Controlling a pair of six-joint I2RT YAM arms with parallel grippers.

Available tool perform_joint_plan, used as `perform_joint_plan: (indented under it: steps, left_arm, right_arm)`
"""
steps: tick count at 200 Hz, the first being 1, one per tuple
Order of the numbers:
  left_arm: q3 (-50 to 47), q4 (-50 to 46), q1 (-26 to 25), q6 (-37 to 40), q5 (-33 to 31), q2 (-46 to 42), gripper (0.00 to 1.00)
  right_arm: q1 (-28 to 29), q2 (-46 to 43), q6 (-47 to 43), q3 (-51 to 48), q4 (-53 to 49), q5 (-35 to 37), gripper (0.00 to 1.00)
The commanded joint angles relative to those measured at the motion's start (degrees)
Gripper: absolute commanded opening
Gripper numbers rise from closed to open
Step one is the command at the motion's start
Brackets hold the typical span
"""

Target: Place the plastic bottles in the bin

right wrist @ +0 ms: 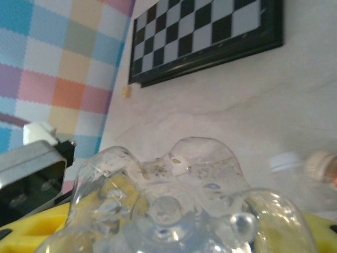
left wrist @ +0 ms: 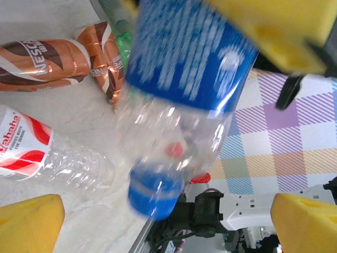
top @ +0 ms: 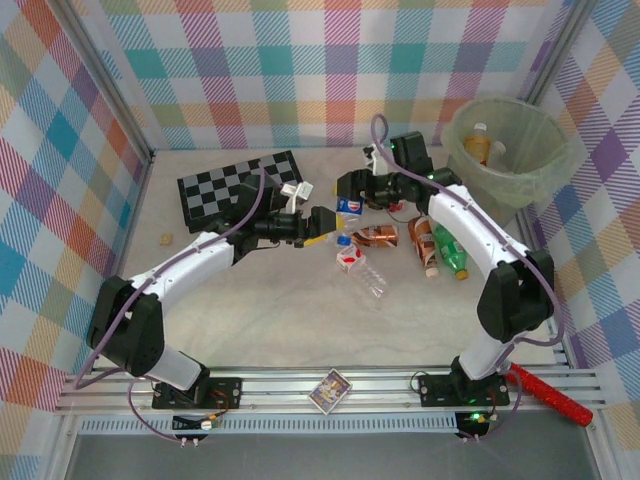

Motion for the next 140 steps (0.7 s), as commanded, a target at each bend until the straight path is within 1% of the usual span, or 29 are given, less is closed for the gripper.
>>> perform_joint_plan:
  steps: [1, 29, 54, 61, 99, 124, 140]
  left_arm:
    - [0.76, -1.36, -0.28, 2.68, -1.91, -2.84, 1.0]
    - [-0.47, -0.14, -0.32, 2.27, -2.01, -2.66, 1.0]
    - [0.02, -1.24, -0.33, 2.59, -1.91, -2.21, 1.0]
    - [0.05, -1.27, -0.3, 2.61, -2.08, -2.19, 1.0]
    - [0.01, -2.23, -0.32, 2.83, -2.96, -2.65, 1.0]
    - [-0.25, -3.31, -0.27, 3.07, -3.86, -3.43, 1.0]
    - [-0.64, -3.88, -0.3, 3.27, -4.49, -4.04, 1.0]
  right_arm:
    - [-2.44, -4.89, -8.45, 6.71, -8.72, 7.83, 0.51]
    - [-11.25, -6.17, -10.72, 12.21, -12.13, 9.02, 0.51]
    - [-18.77, -6.42, -12.85, 18.1, -12.83, 13.7, 0.5]
    - [-20.53, -6.22, -13.34, 19.77, -12.85, 16.36, 0.49]
    - [-27.17, -4.0, -18.53, 25.14, -8.81, 30.55, 0.49]
    - [-31.42, -1.49, -17.91, 27.25, -5.71, 32.6, 0.49]
    - [-32.86, 0.88, -17.91, 29.4, -5.28, 34.09, 0.49]
